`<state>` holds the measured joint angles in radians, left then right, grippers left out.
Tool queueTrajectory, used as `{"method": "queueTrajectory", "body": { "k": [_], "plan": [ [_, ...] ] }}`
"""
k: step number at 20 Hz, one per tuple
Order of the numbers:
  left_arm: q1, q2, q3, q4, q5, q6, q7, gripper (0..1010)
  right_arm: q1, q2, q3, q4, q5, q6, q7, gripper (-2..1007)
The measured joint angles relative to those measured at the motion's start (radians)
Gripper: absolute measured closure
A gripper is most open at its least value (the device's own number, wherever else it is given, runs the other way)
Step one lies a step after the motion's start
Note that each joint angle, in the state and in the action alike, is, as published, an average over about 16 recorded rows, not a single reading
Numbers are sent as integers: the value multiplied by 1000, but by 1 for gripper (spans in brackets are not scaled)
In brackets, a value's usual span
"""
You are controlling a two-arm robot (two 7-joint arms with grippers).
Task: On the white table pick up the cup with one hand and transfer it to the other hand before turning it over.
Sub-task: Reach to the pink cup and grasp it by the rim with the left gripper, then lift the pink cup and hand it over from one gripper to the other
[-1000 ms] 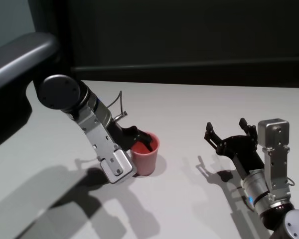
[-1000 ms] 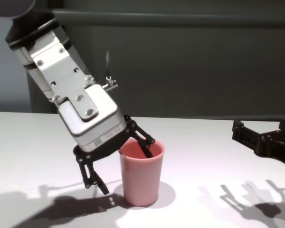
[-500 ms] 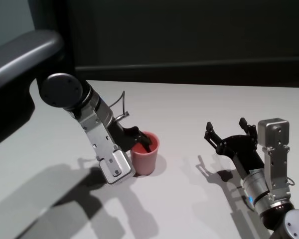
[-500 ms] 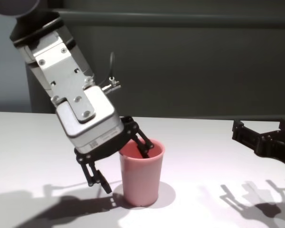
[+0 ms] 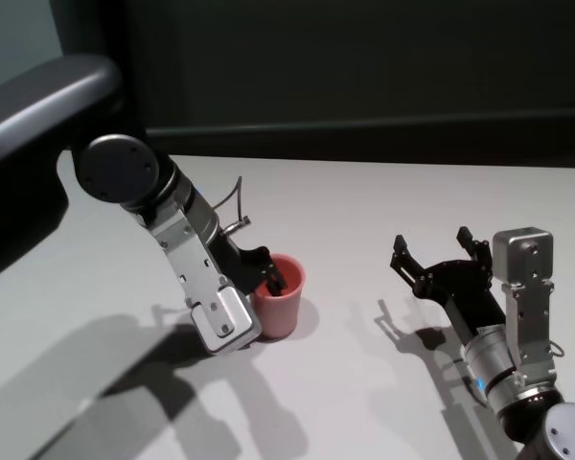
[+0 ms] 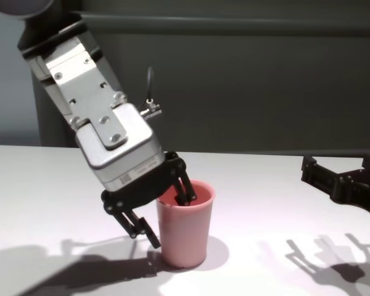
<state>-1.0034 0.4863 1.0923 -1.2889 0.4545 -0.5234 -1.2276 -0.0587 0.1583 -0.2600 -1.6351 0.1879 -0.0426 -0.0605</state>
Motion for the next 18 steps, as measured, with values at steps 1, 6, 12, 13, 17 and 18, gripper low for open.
{"method": "queueTrajectory", "body": {
  "k": [1,6,12,13,17,18],
  "plan": [
    [-2,-1,2,2,-3,-1,0,463,0,0,0,0,0,0,0,5],
    [-11,-5,12,10,-11,-6,2,635,0,0,0,0,0,0,0,5],
    [-21,-8,23,18,-15,-10,8,819,0,0,0,0,0,0,0,5],
    [-22,-8,25,19,-15,-11,10,844,0,0,0,0,0,0,0,5],
    [-28,-10,32,23,-17,-12,16,918,0,0,0,0,0,0,0,5],
    [-29,-10,34,24,-18,-13,17,930,0,0,0,0,0,0,0,5]
  ]
}}
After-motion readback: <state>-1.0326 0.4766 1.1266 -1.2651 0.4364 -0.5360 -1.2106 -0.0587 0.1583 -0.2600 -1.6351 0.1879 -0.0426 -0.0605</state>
